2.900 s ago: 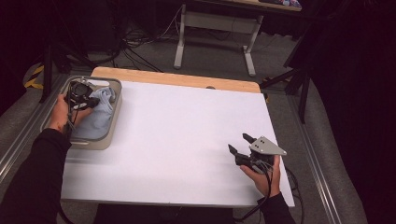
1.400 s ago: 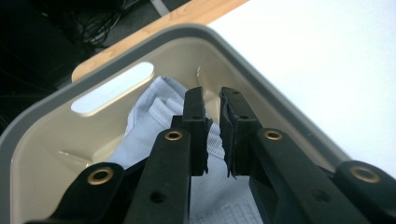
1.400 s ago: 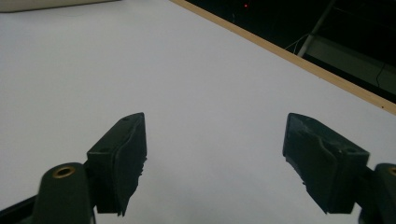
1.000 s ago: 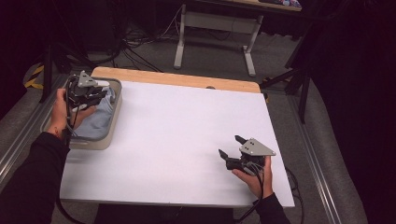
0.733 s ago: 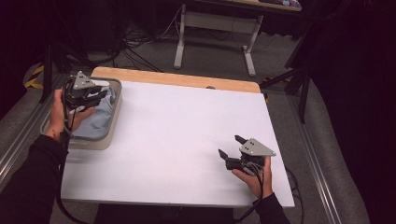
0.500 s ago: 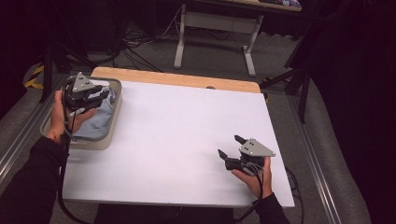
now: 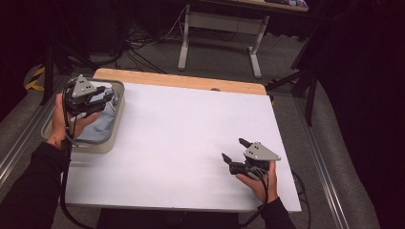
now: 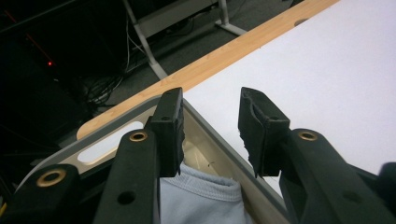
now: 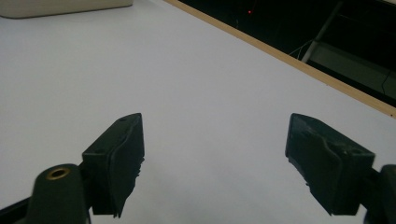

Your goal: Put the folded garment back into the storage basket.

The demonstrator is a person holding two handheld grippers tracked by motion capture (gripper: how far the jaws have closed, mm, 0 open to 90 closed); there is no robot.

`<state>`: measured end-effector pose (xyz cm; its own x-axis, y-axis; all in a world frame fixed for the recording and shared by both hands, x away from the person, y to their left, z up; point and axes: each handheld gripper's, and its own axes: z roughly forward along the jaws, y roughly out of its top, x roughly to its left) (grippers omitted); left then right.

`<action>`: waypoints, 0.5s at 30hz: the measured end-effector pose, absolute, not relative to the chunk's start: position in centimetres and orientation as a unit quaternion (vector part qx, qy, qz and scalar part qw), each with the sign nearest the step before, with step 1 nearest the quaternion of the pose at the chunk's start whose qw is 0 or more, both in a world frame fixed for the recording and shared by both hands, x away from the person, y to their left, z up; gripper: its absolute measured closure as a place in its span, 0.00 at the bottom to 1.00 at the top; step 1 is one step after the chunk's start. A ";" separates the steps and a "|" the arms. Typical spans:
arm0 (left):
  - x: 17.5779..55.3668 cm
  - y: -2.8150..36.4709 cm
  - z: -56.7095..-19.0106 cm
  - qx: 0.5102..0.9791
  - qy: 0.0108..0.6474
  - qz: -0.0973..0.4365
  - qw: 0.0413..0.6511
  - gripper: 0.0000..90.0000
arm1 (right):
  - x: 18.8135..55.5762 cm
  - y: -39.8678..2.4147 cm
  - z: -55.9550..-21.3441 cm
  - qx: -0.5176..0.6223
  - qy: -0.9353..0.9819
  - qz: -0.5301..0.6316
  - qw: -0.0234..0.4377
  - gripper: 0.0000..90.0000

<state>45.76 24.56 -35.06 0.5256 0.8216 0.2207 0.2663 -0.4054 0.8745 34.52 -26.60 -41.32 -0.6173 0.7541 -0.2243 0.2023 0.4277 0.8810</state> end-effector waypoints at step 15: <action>45.5 23.8 -35.6 0.773 0.337 0.342 0.415 0.46 | 34.4 -26.0 -41.6 0.296 0.784 0.440 0.324 0.16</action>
<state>45.51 23.81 -35.58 0.5388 0.8047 0.2494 0.2359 -0.4283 0.8723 34.42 -25.97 -41.59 -0.6147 0.7488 -0.2477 0.1785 0.4381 0.8810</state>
